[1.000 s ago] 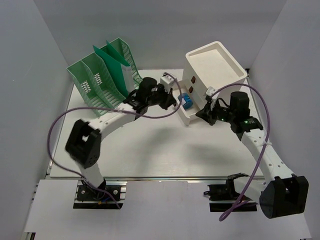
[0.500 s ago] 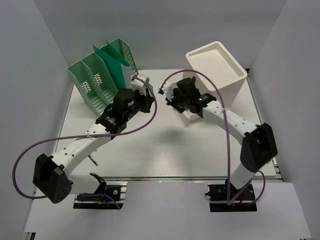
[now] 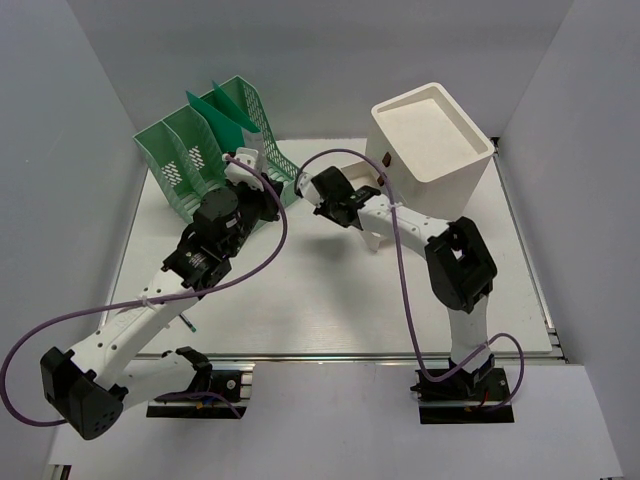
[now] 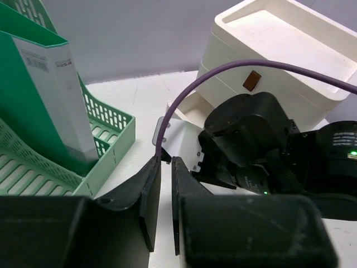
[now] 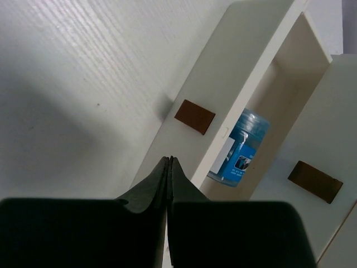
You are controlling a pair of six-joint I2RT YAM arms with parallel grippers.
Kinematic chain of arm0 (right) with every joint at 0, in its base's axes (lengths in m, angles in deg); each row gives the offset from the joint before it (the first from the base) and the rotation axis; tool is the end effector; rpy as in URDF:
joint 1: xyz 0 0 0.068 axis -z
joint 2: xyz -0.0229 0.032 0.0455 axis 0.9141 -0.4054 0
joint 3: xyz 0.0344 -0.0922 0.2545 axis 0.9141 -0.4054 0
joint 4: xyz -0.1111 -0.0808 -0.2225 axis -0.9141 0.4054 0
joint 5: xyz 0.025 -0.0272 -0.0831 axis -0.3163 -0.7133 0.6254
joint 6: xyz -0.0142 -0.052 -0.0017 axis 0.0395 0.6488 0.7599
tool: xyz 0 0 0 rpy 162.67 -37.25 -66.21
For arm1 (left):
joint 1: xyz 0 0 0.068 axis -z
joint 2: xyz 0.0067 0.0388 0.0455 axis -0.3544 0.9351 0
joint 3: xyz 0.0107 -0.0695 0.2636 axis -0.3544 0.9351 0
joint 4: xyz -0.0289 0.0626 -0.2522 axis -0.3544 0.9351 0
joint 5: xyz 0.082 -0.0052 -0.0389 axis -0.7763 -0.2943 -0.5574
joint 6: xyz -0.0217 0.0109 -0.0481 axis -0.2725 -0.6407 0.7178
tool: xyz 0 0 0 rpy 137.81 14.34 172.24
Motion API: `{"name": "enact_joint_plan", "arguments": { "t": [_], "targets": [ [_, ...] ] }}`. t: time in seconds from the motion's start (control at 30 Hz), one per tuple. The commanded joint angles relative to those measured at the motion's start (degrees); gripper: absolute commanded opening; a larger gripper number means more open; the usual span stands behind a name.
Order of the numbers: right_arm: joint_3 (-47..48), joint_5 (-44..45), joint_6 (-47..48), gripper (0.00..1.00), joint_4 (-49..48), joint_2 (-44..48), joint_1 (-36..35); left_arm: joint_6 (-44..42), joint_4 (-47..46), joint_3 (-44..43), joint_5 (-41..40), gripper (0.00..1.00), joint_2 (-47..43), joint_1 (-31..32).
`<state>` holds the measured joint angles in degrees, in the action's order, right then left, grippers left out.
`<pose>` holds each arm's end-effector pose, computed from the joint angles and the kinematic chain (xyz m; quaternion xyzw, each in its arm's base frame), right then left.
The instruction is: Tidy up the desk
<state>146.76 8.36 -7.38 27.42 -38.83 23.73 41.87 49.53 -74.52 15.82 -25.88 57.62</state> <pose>0.3372 0.2898 0.2313 -0.4869 0.7809 -0.1348 0.3673 0.2043 -0.1422 0.3751 0.0914 0.7321 -0.1786 0.6510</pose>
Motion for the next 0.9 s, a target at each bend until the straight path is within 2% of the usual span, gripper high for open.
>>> {"name": "enact_joint_plan", "arguments": {
  "t": [0.0, 0.33, 0.67, 0.87],
  "targets": [
    [4.00, 6.38, -0.29, 0.00, 1.15, -2.71, -0.63, -0.73, -0.36, 0.94, -1.38, 0.25, -0.48, 0.14],
    [5.41, 13.68, 0.23, 0.00, 2.47, -8.26, -0.54, -0.99, -0.36, 1.21, -1.73, 0.29, -0.65, 0.14],
    [3.56, 23.95, 5.33, 0.00, -3.68, -11.59, 0.07, -1.17, -0.36, 1.38, -2.26, 0.29, -0.92, 0.14],
    [6.46, 25.63, 6.56, 0.00, -3.60, -13.70, 1.12, -1.17, -0.36, 1.56, -2.35, 0.29, -1.27, 0.14]
  ]
}}
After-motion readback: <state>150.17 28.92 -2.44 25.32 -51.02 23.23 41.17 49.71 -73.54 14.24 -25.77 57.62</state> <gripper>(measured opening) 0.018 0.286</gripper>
